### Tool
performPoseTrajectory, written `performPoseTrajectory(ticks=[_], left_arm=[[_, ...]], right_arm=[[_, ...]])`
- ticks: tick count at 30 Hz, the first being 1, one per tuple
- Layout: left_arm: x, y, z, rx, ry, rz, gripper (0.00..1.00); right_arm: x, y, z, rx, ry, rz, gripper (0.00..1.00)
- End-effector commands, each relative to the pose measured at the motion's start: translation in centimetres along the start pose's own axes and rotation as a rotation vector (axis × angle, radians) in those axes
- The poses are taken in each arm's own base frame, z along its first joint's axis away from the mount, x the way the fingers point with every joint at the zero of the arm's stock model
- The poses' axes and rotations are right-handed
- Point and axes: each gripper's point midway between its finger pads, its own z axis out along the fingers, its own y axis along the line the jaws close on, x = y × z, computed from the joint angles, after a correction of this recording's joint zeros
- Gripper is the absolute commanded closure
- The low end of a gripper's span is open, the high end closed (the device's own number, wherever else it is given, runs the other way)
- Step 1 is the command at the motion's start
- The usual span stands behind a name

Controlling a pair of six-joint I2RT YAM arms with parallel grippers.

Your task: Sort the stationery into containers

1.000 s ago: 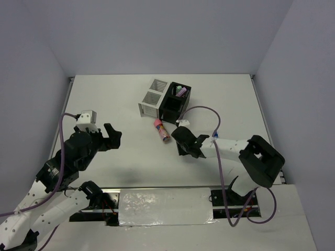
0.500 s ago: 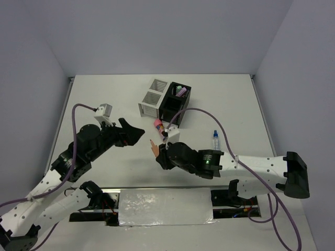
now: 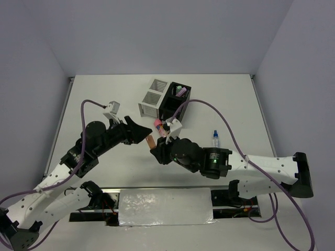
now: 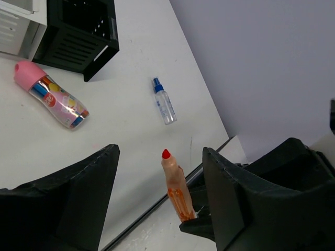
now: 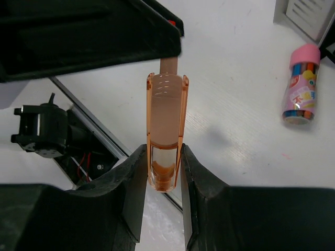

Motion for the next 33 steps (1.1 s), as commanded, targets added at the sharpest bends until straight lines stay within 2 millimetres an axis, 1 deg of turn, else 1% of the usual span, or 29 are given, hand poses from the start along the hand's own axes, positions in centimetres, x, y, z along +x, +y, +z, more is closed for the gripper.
performPoseTrajectory(ticks=[1, 3, 5, 6, 7, 9, 10, 11, 14, 15, 16, 18, 19, 20, 21, 22, 23, 24, 25, 27, 28, 29, 31, 33], left_arm=[[-0.5, -2.0, 0.4, 0.1, -0.012, -0.022, 0.23], [-0.4, -2.0, 0.6, 0.102, -0.01, -0.028, 0.25], [-0.4, -2.0, 0.8, 0.104, -0.013, -0.029, 0.27], [-0.4, -1.8, 0.9, 0.098, -0.014, -0.03, 0.31], [-0.5, -1.7, 0.9, 0.093, -0.019, -0.029, 0.4], [-0.7, -1.5, 1.2, 0.079, -0.027, -0.03, 0.5], [-0.8, -1.3, 1.3, 0.068, -0.033, -0.033, 0.61], [-0.9, -1.3, 1.3, 0.065, -0.039, -0.035, 0.65], [-1.0, -1.1, 1.4, 0.055, -0.046, -0.037, 0.72], [-1.1, -1.1, 1.3, 0.052, -0.052, -0.037, 0.75], [-1.3, -1.1, 1.3, 0.05, -0.057, -0.036, 0.89], [-1.6, -0.7, 1.2, 0.021, -0.073, -0.036, 1.0], [-2.0, -0.6, 1.1, 0.008, -0.084, -0.034, 1.0], [-1.9, -0.3, 0.9, -0.009, -0.08, -0.032, 1.0], [-2.5, 0.2, 0.8, -0.04, -0.109, -0.025, 1.0], [-3.1, 0.1, 0.4, -0.049, -0.132, -0.022, 1.0], [-3.3, 0.3, 0.2, -0.068, -0.14, -0.019, 1.0], [-4.2, 0.4, -0.1, -0.086, -0.173, -0.012, 1.0], [-4.7, 0.4, -0.4, -0.097, -0.19, -0.011, 1.0], [-5.9, 0.0, -0.9, -0.111, -0.219, 0.003, 1.0], [-6.4, 0.2, -1.1, -0.132, -0.237, 0.003, 1.0], [-6.8, 0.1, -1.2, -0.141, -0.246, 0.004, 1.0], [-7.7, -0.3, -1.4, -0.145, -0.264, 0.006, 1.0], [-7.7, -0.8, -1.3, -0.125, -0.256, -0.007, 1.0]], right_arm=[[-3.9, 1.7, -0.8, -0.037, -0.106, 0.008, 1.0], [-4.6, 2.0, -1.0, -0.046, -0.116, 0.001, 1.0], [-4.6, 2.4, -0.9, -0.053, -0.109, -0.011, 1.0], [-4.7, 2.6, -0.9, -0.057, -0.107, -0.013, 1.0], [-4.4, 2.6, -0.6, -0.053, -0.097, -0.024, 1.0], [-4.2, 2.6, -0.3, -0.042, -0.089, -0.033, 1.0], [-4.1, 2.5, -0.3, -0.035, -0.086, -0.036, 1.0], [-4.0, 2.5, -0.2, -0.034, -0.084, -0.037, 1.0], [-3.7, 2.4, -0.2, -0.033, -0.075, -0.044, 1.0], [-3.6, 2.3, -0.1, -0.029, -0.073, -0.044, 1.0], [-3.4, 2.4, -0.1, -0.032, -0.068, -0.045, 1.0], [-2.8, 2.2, -0.1, -0.034, -0.056, -0.047, 1.0], [-2.5, 2.3, -0.1, -0.043, -0.048, -0.045, 1.0], [-1.8, 2.1, 0.0, -0.048, -0.038, -0.049, 1.0], [-1.5, 2.1, -0.1, -0.057, -0.033, -0.048, 1.0], [-0.9, 2.4, -0.2, -0.073, -0.018, -0.048, 1.0], [0.0, 2.2, -0.1, -0.078, -0.003, -0.054, 1.0], [0.5, 2.3, -0.2, -0.086, 0.007, -0.054, 1.0], [1.7, 2.3, -0.3, -0.097, 0.032, -0.063, 1.0], [2.9, 2.5, -0.5, -0.11, 0.058, -0.057, 1.0], [3.7, 2.9, -0.8, -0.126, 0.072, -0.062, 1.0], [4.5, 2.5, -0.9, -0.113, 0.083, -0.064, 1.0], [5.2, 2.5, -1.2, -0.113, 0.091, -0.052, 1.0], [5.5, 2.1, -1.4, -0.103, 0.081, -0.035, 0.99]])
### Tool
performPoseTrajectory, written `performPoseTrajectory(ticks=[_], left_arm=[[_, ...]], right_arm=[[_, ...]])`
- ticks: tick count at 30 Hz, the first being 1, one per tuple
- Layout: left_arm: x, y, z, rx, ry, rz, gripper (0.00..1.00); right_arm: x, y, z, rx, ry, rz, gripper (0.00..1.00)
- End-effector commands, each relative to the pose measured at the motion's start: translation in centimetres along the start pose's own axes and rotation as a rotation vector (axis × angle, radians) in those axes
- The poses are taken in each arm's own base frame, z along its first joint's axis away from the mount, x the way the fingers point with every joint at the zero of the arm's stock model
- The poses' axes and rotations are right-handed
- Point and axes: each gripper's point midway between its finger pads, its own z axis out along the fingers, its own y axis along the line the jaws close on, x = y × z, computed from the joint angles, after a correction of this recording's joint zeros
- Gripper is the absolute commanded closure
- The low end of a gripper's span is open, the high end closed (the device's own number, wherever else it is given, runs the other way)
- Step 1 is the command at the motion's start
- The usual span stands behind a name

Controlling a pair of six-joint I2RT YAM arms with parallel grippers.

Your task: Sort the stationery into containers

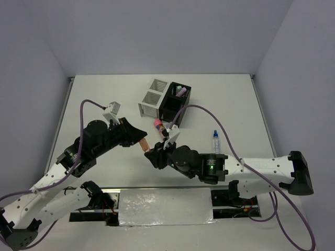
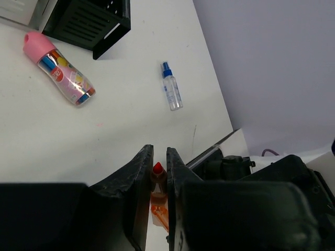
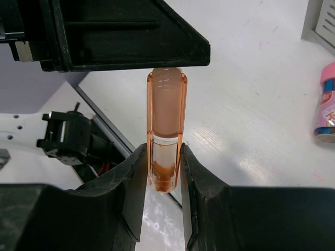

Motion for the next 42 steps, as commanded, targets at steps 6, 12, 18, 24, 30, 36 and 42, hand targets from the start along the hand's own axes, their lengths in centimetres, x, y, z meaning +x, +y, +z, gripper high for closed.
performPoseTrajectory(ticks=[6, 12, 18, 24, 30, 36, 42], left_arm=[[-5.2, -3.3, 0.6, 0.19, -0.251, -0.028, 1.0], [-3.5, -4.3, 0.4, 0.331, -0.233, -0.069, 1.0], [-3.3, -5.8, -0.1, 0.432, -0.229, -0.106, 1.0], [-3.3, -6.3, -1.0, 0.487, -0.247, -0.134, 1.0], [-3.1, -6.5, -0.9, 0.502, -0.237, -0.155, 1.0], [-2.4, -6.8, -1.0, 0.533, -0.206, -0.177, 1.0], [-1.7, -6.3, -0.8, 0.516, -0.178, -0.189, 1.0]], right_arm=[[0.4, -0.4, -3.8, -0.011, 0.017, 0.084, 0.29], [-4.4, 1.6, -5.5, -0.153, -0.125, 0.208, 0.25], [-6.9, 0.5, -5.0, -0.191, -0.16, 0.378, 0.3], [-6.5, -1.2, -4.0, -0.156, -0.141, 0.54, 0.38], [-6.5, 0.3, -2.9, -0.27, -0.144, 0.589, 0.42], [-7.0, 0.4, -1.7, -0.283, -0.149, 0.593, 0.44], [-9.2, 0.1, -1.2, -0.303, -0.198, 0.577, 0.48]])
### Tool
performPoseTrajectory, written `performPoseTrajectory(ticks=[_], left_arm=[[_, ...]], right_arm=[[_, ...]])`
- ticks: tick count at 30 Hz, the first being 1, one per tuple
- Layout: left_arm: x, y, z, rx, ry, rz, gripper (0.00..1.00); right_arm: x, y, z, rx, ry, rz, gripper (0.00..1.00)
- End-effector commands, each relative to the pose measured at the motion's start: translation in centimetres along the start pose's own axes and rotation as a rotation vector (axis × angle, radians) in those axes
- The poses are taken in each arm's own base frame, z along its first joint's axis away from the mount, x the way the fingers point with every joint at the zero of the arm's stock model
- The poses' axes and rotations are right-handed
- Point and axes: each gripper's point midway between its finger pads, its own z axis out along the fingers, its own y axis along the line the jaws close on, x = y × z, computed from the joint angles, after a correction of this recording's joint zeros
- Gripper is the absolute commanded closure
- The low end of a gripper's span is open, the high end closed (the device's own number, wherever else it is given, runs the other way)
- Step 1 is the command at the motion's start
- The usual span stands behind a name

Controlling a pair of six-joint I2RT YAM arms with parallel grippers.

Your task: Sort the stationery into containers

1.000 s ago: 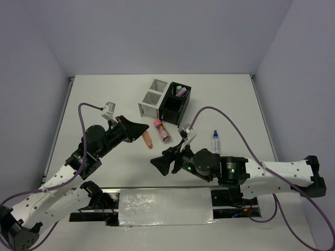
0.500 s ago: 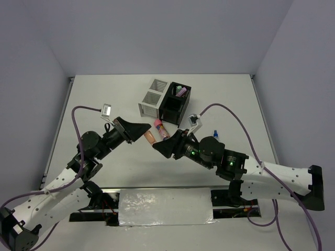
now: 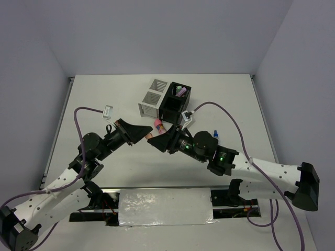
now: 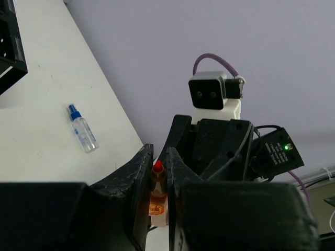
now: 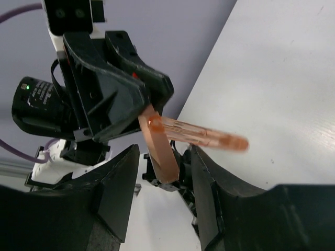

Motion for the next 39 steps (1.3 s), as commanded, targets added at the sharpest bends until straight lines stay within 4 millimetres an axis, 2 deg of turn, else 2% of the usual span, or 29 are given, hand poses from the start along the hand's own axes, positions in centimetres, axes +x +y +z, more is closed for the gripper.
performPoseTrajectory(ticks=[1, 3, 6, 11, 13, 16, 17, 19, 20, 21, 22, 23, 24, 26, 28, 30, 31, 33, 35, 39], left_arm=[[-0.1, -1.5, -0.2, 0.057, 0.003, -0.004, 1.0], [0.1, -1.3, -0.2, 0.051, 0.008, -0.005, 1.0], [0.0, -1.1, -0.2, 0.031, 0.005, -0.006, 1.0], [-0.6, -1.0, 0.4, -0.026, 0.014, 0.02, 0.98], [-1.3, -1.4, 0.8, -0.037, 0.002, 0.044, 0.93], [-2.0, -1.6, 1.0, -0.061, -0.014, 0.058, 0.75], [-2.2, -1.7, 1.0, -0.078, -0.012, 0.068, 0.52], [-3.0, -1.1, 0.9, -0.132, -0.037, 0.089, 0.22], [-3.2, -0.8, 0.7, -0.176, -0.032, 0.092, 0.01], [-3.8, -0.5, 0.5, -0.215, -0.053, 0.1, 0.01], [-4.2, -1.2, 0.4, -0.216, -0.05, 0.112, 0.01], [-4.5, -0.7, 0.0, -0.257, -0.068, 0.109, 0.01], [-4.4, 0.0, -0.3, -0.296, -0.061, 0.101, 0.01], [-4.3, -0.1, -0.7, -0.3, -0.06, 0.081, 0.01], [-3.4, 0.3, -0.9, -0.294, -0.042, 0.033, 0.01], [-3.1, -0.5, -0.8, -0.232, -0.046, -0.004, 0.01], [-1.9, 0.1, -0.8, -0.231, -0.008, -0.047, 0.01], [-1.7, -0.6, -0.5, -0.187, -0.009, -0.07, 0.01], [-1.2, -0.1, -0.4, -0.189, -0.007, -0.077, 0.01], [-1.0, -0.3, 0.0, -0.138, -0.016, -0.087, 0.01]], right_arm=[[-2.6, 3.5, 0.4, -0.118, -0.06, 0.004, 0.49], [-3.0, 4.1, 0.7, -0.142, -0.06, -0.001, 0.53], [-2.4, 4.9, 1.3, -0.176, -0.023, 0.005, 0.6], [-1.2, 4.1, 2.1, -0.207, 0.035, 0.057, 0.72], [-1.1, 3.5, 2.1, -0.204, 0.04, 0.066, 0.83], [-1.4, 3.1, 1.9, -0.189, 0.035, 0.06, 0.99], [-1.5, 3.0, 1.9, -0.183, 0.033, 0.054, 1.0], [-1.8, 2.6, 1.6, -0.171, 0.025, 0.045, 1.0], [-1.9, 2.4, 1.6, -0.167, 0.023, 0.041, 1.0], [-1.8, 1.8, 1.4, -0.152, 0.023, 0.04, 1.0], [-2.1, 1.3, 1.3, -0.134, 0.016, 0.034, 1.0], [-2.1, 0.9, 1.2, -0.118, 0.014, 0.03, 1.0], [-2.4, 0.6, 1.0, -0.105, 0.007, 0.026, 1.0], [-2.6, -0.7, 0.9, -0.044, -0.004, 0.002, 1.0], [-3.0, -0.8, 0.9, -0.029, -0.013, -0.021, 1.0], [-3.2, -0.4, 1.1, -0.046, -0.012, -0.029, 1.0], [-3.2, 0.0, 1.2, -0.062, -0.01, -0.032, 1.0], [-3.3, 0.9, 1.6, -0.089, 0.003, -0.038, 1.0], [-3.3, 1.7, 1.8, -0.121, 0.017, -0.04, 1.0], [-2.8, 3.7, 1.9, -0.208, 0.046, -0.027, 1.0]])
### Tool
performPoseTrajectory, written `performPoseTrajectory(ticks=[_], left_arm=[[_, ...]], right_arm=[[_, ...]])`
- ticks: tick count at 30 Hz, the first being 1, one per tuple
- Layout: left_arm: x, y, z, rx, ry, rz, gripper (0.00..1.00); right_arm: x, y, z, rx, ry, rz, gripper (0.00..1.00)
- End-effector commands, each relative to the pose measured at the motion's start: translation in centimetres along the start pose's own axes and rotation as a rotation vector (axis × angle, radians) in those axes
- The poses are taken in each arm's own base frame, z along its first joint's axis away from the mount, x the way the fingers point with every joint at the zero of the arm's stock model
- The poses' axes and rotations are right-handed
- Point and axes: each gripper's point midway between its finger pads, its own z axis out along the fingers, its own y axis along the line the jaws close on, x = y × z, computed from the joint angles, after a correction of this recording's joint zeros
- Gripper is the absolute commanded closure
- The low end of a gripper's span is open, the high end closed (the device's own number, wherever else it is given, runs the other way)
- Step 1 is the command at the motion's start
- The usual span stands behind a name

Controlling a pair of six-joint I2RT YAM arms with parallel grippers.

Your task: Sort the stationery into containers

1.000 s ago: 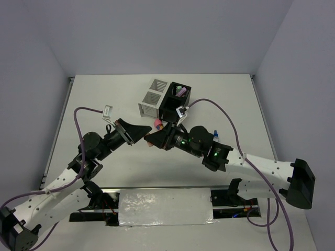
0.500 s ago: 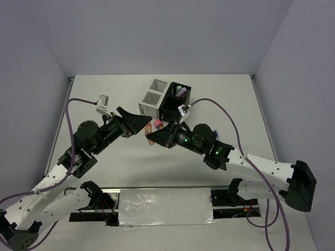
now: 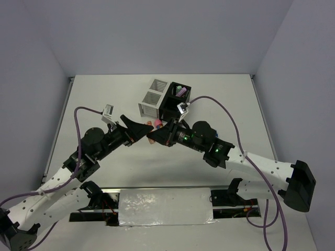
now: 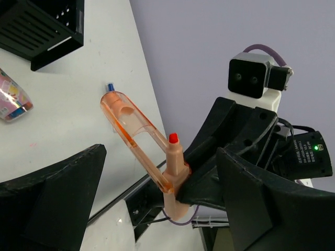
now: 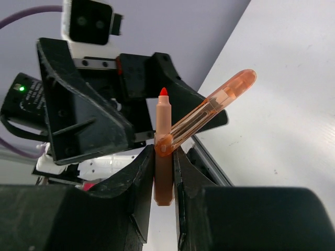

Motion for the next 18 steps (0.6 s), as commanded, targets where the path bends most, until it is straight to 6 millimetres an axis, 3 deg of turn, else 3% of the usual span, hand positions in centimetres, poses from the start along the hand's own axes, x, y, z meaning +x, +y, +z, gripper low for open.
performPoseTrajectory(ticks=[1, 4, 7, 10, 12, 18], left_arm=[[-0.8, -3.3, -0.1, 0.148, -0.031, -0.025, 0.01], [-0.7, -3.3, 0.3, 0.161, -0.031, -0.022, 0.01], [-1.7, -3.7, 0.0, 0.163, -0.078, 0.013, 0.09], [-3.5, -4.4, -0.7, 0.14, -0.148, 0.078, 0.16], [-4.3, -4.7, -1.1, 0.127, -0.177, 0.117, 0.16], [-4.6, -5.2, -1.5, 0.15, -0.192, 0.137, 0.42]], right_arm=[[-1.3, 4.4, 0.2, -0.152, -0.009, -0.022, 1.0], [-0.5, 5.1, 0.4, -0.167, 0.021, -0.027, 1.0], [0.6, 5.3, 0.5, -0.161, 0.061, -0.039, 1.0], [2.2, 3.9, -0.2, -0.133, 0.097, -0.033, 1.0], [2.5, 4.2, -0.9, -0.154, 0.097, -0.019, 1.0], [3.0, 4.0, -1.8, -0.148, 0.098, -0.025, 1.0]])
